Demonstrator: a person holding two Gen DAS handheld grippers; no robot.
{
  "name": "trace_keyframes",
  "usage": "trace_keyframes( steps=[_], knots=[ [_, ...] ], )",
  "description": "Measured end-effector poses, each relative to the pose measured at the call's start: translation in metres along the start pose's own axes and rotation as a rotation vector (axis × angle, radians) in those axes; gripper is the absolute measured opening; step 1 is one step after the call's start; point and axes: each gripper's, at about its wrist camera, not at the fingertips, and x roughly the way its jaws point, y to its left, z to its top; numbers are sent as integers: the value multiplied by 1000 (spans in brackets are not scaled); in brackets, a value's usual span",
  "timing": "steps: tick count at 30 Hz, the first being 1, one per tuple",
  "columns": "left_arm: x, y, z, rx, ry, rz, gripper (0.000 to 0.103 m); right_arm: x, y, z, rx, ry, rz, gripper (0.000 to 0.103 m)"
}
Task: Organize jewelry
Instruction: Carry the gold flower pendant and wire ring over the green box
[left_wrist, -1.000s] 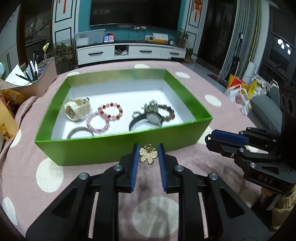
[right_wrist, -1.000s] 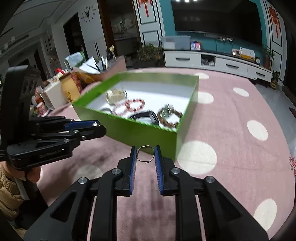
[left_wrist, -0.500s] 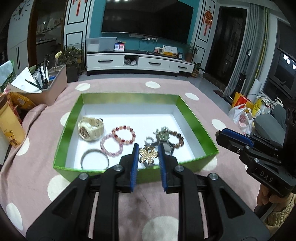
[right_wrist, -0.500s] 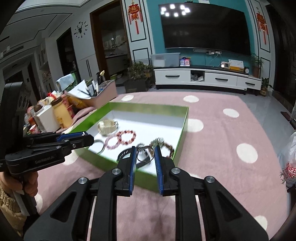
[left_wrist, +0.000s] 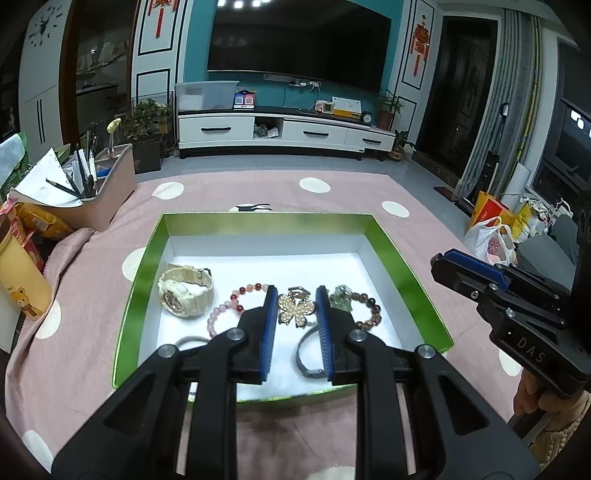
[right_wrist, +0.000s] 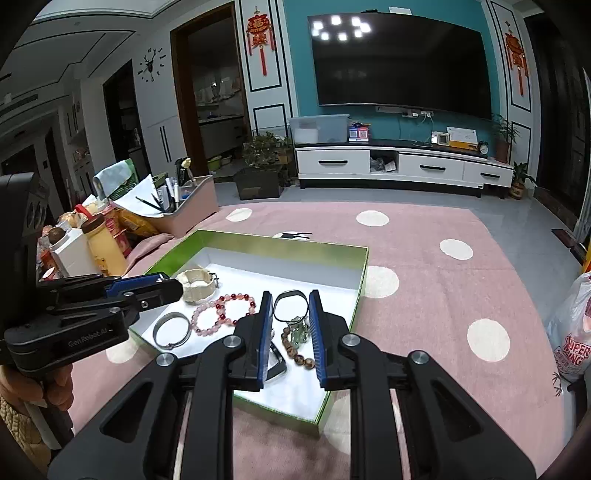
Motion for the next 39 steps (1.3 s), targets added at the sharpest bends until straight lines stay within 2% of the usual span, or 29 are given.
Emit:
trace_keyframes(
  steps=[22, 39],
  knots=[
    [40, 24, 23, -39, 55, 56, 21, 39, -5, 14, 3, 50, -41, 19],
    [68, 29, 24, -58, 123, 83, 21, 71, -9, 27, 8, 104, -70, 19]
  ],
)
